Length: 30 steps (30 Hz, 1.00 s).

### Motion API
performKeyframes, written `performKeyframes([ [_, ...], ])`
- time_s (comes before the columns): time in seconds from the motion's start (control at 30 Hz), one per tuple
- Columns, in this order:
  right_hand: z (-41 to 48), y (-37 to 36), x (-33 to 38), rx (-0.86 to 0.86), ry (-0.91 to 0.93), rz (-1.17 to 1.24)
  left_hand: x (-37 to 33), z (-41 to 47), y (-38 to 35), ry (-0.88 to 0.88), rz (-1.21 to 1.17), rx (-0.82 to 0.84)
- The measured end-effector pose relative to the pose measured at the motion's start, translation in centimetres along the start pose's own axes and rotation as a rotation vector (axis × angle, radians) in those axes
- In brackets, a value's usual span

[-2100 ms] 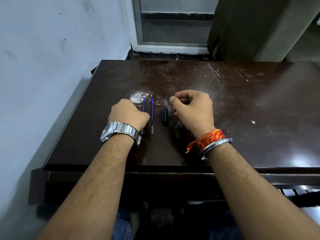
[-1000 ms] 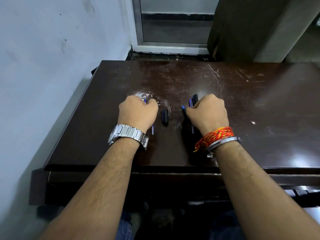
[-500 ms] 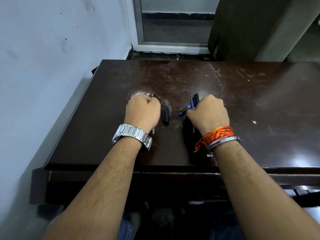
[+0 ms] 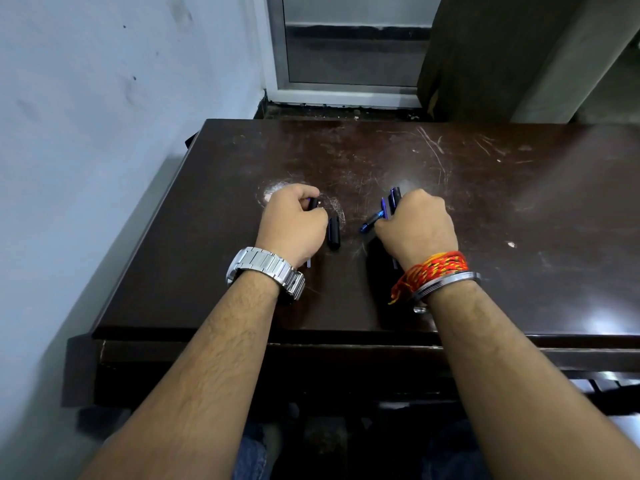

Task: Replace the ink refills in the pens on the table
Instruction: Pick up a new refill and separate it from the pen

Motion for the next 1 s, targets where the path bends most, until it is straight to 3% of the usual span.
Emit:
performKeyframes([
  [0.17,-0.1,0.3,0.1,-0.051,0.006,0.05,-0.3,-0.2,-0.1,-0.031,-0.049,0.006],
  [0.37,-0.8,2.8,1.6,-0.285,0.094,0.093,-0.8,-0.5,-0.8,-0.067,-0.096,0.045],
  [0.7,-0.3,1.8,1.1,-0.168,0.024,1.116,-1.1,-1.2,-2.2,-0.034,-0.174,0.211],
  [0.87,-0.1,2.0,1.3,-0.174,0.075,1.265,-1.6,-1.7,-2.6,-0.037,-0.186,0.261],
  [1.0,-0.3,2.4,1.7,-0.179,0.144,1.2,-1.7,-1.7,-2.7,-0.062,-0.183,0.275],
])
Point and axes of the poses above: each hand's wrist, its own z-axis towards the middle knuckle, its own y-axis out of the back of the hand, x = y × z, the point moved 9 cm from there along z, towards the middle knuckle, and after that the axes turned 3 degrees about z, right-handed, at the moved point
